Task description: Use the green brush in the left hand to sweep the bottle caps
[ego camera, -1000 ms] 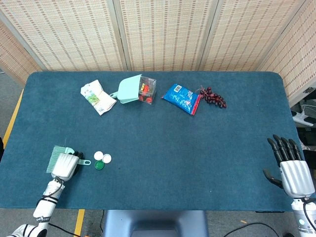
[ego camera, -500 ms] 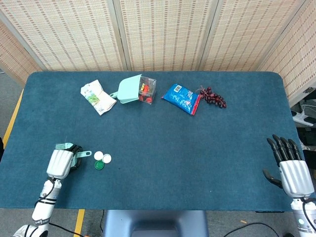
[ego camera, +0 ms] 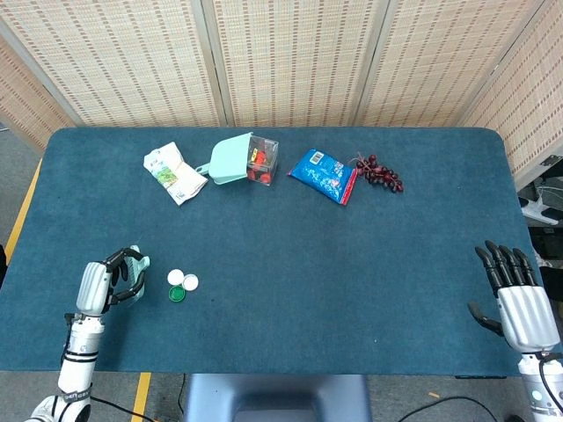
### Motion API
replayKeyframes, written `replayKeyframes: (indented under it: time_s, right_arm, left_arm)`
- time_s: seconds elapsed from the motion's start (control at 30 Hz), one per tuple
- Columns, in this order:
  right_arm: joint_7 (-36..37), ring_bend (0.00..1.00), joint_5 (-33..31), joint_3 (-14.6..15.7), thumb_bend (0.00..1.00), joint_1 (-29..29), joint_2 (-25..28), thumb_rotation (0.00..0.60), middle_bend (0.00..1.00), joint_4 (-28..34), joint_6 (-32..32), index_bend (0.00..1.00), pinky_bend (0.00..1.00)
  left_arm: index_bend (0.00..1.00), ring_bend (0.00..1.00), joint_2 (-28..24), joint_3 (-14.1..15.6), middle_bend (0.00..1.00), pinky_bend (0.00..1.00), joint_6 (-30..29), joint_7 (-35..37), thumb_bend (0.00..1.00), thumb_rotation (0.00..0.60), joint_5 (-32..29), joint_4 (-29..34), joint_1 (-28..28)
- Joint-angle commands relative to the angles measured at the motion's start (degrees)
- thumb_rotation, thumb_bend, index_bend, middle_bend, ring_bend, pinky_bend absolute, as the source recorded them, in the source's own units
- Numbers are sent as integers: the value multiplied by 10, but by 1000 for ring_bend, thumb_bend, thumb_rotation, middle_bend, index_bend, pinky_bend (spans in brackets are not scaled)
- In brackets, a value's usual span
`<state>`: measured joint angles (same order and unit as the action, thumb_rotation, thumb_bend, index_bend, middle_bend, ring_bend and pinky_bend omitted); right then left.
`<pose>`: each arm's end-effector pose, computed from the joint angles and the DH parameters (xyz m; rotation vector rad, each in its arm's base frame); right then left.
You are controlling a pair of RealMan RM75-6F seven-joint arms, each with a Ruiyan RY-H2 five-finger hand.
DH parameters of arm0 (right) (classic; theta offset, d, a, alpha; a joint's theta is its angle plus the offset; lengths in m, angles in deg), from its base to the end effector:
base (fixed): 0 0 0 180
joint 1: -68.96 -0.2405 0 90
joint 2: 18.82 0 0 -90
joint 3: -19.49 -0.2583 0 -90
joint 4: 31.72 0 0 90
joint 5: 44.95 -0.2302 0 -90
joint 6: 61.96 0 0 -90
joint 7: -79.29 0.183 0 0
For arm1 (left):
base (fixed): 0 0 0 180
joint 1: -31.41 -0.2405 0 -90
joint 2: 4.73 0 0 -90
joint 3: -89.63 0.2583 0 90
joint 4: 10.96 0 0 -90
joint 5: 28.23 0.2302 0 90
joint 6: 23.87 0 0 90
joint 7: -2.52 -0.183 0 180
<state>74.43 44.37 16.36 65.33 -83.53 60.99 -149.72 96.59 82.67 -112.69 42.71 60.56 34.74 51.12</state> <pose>-0.3092 -0.2155 0.1419 1.4143 -0.8020 0.9023 -0.2977 0.3207 0.0186 -1.2795 -1.0895 -1.5803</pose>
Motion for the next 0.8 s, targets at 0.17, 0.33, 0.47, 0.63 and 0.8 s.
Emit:
replayKeyframes:
  time_s: [0.17,0.33,0.47,0.63,0.8]
  right_arm:
    - [2,0,-2,-1,174,0,1,600,0,0,0,0,0]
    - [2,0,-1,-1,175,0,1,600,0,0,1,0,0]
    - [2,0,-1,-1,174,0,1,600,0,1,0,0,0]
    - [4,0,1,0,175,0,2,600,0,2,0,0,0]
    - [9,0,1,-1,174,1,4,600,0,2,-3,0,0]
  left_arm:
    - [746,705,48,18,894,842,5,56,672,600,15,-78,11]
    - [747,705,55,29,894,842,15,70,670,600,19,-90,14]
    - [747,704,57,32,896,842,21,85,671,600,19,-86,18]
    - [747,704,60,34,896,842,30,98,671,600,23,-66,31]
    - [747,705,65,37,896,842,41,101,671,600,31,-40,49]
